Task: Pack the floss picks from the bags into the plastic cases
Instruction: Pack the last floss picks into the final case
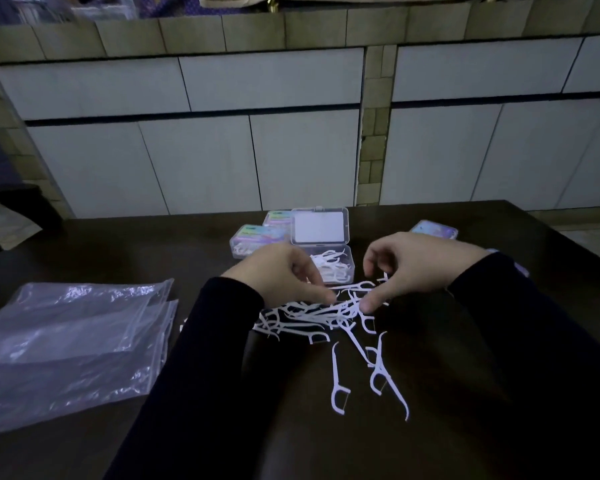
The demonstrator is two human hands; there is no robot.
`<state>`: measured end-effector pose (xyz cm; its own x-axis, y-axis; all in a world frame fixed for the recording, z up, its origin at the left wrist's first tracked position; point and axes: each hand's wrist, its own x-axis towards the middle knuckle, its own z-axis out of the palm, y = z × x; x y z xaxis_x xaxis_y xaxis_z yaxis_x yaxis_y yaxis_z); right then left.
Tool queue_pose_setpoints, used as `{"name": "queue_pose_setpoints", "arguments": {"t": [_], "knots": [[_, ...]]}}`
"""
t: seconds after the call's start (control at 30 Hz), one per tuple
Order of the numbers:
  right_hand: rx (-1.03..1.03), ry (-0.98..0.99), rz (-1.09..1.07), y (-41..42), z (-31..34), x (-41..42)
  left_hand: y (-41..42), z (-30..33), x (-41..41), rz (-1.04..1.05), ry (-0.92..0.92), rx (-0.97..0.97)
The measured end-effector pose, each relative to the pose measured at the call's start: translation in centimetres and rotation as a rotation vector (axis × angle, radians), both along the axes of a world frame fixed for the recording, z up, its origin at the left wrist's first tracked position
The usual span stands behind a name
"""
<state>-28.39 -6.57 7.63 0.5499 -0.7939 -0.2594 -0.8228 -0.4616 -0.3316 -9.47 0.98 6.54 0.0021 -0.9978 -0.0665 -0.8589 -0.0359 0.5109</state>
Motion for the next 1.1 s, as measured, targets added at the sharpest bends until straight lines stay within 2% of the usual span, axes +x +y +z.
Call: {"name": "queue_pose_setpoints", "arguments": {"t": [0.13, 0.23, 0.33, 0.6, 0.87, 1.1], "knots": [[0.068, 0.152, -0.003, 0.7, -0.5, 0.5, 0.9, 0.2, -1.3, -0.017, -0.087, 0.269], [0.048, 0.268, 0.004, 0.8, -1.1, 0.8, 1.1, 0.2, -1.8, -0.049, -0.134, 0.362], [0.044, 0.288, -0.004, 0.4, -1.6, 0.8, 0.9, -0.2, -1.6, -0.060, -0.154, 0.344], [0.026, 0.155, -0.040, -0.1, -1.4, -0.1, 0.2, -0.8, -1.1, 0.013, -0.133, 0.195], [0.018, 0.319, 0.011, 0.9, -1.4, 0.5, 0.3, -0.7, -1.2, -0.047, -0.089, 0.230], [-0.024, 0.186, -0.009, 0.2, -1.8, 0.1, 0.0, -1.0, -0.6, -0.034, -0.067, 0.171]]}}
